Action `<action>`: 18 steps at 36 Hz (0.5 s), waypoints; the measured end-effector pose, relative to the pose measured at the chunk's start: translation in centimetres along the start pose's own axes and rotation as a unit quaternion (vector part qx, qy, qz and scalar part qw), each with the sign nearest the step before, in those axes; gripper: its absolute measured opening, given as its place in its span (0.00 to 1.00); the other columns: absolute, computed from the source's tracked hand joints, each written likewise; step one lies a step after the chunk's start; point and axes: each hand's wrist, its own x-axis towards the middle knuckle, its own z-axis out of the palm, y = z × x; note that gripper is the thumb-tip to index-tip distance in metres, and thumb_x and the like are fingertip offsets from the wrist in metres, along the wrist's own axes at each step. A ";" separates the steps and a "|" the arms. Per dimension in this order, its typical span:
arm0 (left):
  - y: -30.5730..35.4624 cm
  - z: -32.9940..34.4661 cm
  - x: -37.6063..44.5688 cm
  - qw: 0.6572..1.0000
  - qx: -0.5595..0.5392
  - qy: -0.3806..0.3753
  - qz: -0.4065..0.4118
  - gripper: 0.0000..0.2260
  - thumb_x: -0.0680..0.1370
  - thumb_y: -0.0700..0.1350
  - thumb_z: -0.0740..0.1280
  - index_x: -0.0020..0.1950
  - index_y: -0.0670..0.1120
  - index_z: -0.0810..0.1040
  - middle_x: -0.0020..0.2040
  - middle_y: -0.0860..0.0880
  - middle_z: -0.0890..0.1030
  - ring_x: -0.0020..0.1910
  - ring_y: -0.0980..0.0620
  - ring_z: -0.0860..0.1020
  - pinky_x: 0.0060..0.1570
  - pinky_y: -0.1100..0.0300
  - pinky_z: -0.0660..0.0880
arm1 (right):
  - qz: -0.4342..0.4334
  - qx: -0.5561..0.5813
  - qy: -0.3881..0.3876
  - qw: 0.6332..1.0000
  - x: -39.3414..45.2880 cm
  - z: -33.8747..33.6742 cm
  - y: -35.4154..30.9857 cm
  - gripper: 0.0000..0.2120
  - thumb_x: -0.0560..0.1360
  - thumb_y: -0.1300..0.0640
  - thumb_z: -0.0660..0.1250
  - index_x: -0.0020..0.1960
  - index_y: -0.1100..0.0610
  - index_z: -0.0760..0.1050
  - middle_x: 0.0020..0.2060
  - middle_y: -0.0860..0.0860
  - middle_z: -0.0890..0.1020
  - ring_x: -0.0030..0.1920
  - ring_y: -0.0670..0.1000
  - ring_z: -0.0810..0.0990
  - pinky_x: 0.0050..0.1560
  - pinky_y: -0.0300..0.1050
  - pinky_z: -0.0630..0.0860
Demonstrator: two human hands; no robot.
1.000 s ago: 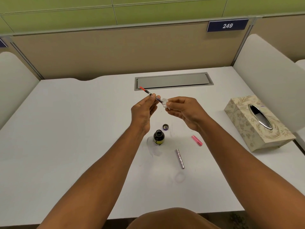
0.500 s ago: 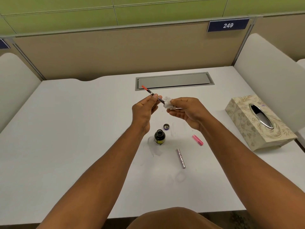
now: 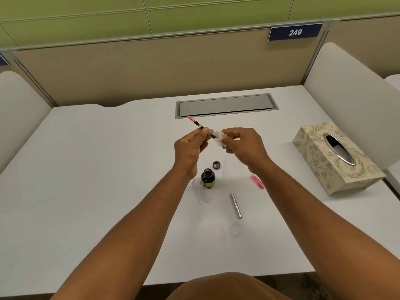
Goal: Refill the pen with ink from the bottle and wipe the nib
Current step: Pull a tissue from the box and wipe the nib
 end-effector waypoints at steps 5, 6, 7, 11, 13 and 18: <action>-0.1 0.0 -0.1 1.000 0.005 -0.001 0.008 0.09 0.79 0.44 0.70 0.56 0.43 0.84 0.50 0.48 0.87 0.56 0.52 0.83 0.55 0.63 0.78 | 0.001 -0.013 -0.032 0.999 -0.1 0.0 0.1 0.06 0.76 0.53 0.72 0.48 0.54 0.85 0.40 0.50 0.86 0.43 0.52 0.85 0.48 0.45 0.83; -0.1 -0.1 -0.1 1.000 0.007 0.000 0.009 0.09 0.79 0.44 0.70 0.56 0.42 0.84 0.50 0.48 0.87 0.56 0.52 0.83 0.54 0.63 0.78 | 0.011 0.000 -0.046 0.999 -0.1 -0.1 0.2 0.06 0.76 0.54 0.71 0.49 0.55 0.84 0.41 0.51 0.86 0.44 0.54 0.85 0.48 0.45 0.83; -0.1 -0.1 -0.1 1.000 0.010 0.000 0.010 0.10 0.79 0.44 0.70 0.57 0.42 0.84 0.50 0.49 0.87 0.56 0.52 0.83 0.54 0.64 0.78 | 0.018 0.010 -0.058 0.998 -0.1 -0.2 0.2 0.05 0.76 0.56 0.71 0.50 0.56 0.84 0.41 0.52 0.86 0.45 0.54 0.85 0.49 0.45 0.83; -0.3 -0.3 -0.1 1.000 0.020 0.002 0.013 0.10 0.79 0.45 0.69 0.57 0.42 0.84 0.50 0.49 0.87 0.55 0.52 0.83 0.52 0.65 0.77 | 0.034 0.020 -0.098 0.994 -0.2 -0.4 -0.1 0.05 0.76 0.58 0.71 0.51 0.56 0.84 0.44 0.53 0.86 0.45 0.52 0.84 0.48 0.43 0.82; -0.3 -0.2 -0.2 1.000 0.019 -0.001 0.013 0.11 0.79 0.44 0.69 0.58 0.41 0.83 0.50 0.49 0.87 0.55 0.52 0.84 0.51 0.66 0.78 | 0.025 0.001 -0.107 0.994 -0.2 -0.3 -0.1 0.04 0.76 0.57 0.71 0.49 0.54 0.84 0.43 0.52 0.86 0.42 0.48 0.82 0.46 0.41 0.81; -0.2 -0.2 -0.3 1.000 0.017 -0.006 0.009 0.09 0.79 0.44 0.70 0.57 0.43 0.84 0.50 0.48 0.87 0.54 0.52 0.84 0.50 0.66 0.78 | 0.002 -0.077 -0.092 0.993 -0.2 -0.1 0.1 0.06 0.78 0.55 0.69 0.51 0.55 0.83 0.40 0.51 0.85 0.40 0.48 0.80 0.45 0.44 0.79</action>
